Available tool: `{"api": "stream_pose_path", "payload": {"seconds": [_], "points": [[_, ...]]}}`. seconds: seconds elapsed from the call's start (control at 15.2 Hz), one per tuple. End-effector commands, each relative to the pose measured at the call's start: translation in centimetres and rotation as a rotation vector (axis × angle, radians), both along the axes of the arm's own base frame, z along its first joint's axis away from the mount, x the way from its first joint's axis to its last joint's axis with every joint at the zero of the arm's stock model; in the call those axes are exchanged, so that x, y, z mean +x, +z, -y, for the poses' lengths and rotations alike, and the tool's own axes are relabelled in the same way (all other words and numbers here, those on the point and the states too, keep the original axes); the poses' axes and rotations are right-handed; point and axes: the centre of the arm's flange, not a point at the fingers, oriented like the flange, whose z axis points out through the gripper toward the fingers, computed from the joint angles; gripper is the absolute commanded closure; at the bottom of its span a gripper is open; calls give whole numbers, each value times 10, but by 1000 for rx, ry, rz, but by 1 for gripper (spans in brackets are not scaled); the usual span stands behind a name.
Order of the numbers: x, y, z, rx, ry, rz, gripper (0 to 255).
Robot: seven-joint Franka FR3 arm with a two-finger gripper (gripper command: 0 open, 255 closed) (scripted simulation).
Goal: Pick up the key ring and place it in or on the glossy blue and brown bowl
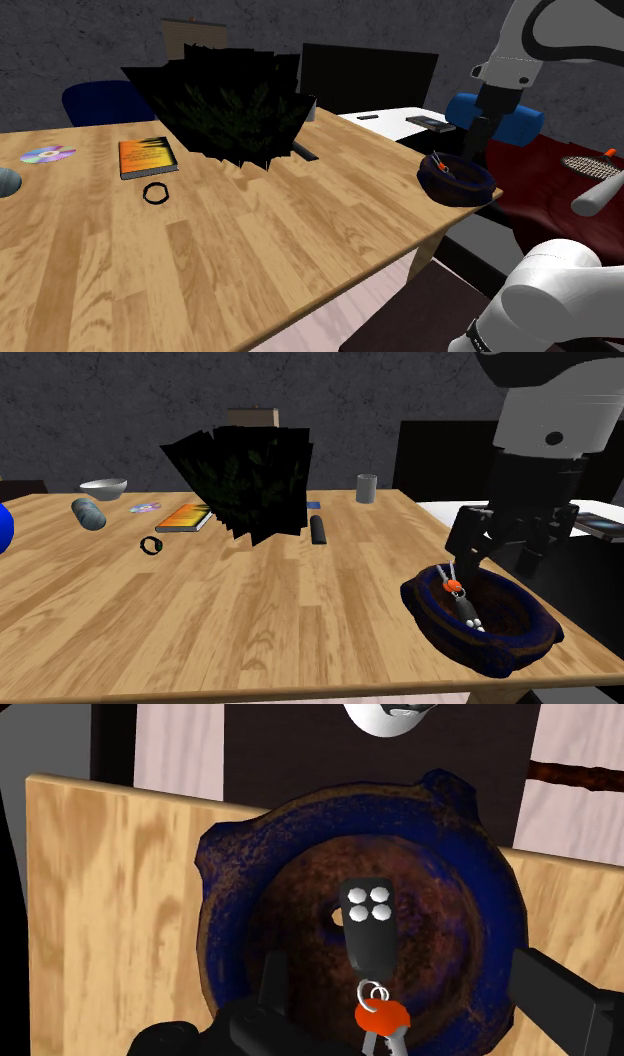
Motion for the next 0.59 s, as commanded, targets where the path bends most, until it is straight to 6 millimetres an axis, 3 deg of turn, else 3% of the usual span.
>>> {"api": "stream_pose_path", "payload": {"seconds": [0.0, 0.07, 0.53], "points": [[0, 23, -2, 0, 0, 0, 0], [0, 33, -2, 0, 0, 0, 0], [0, 33, -2, 0, 0, 0, 0]]}}
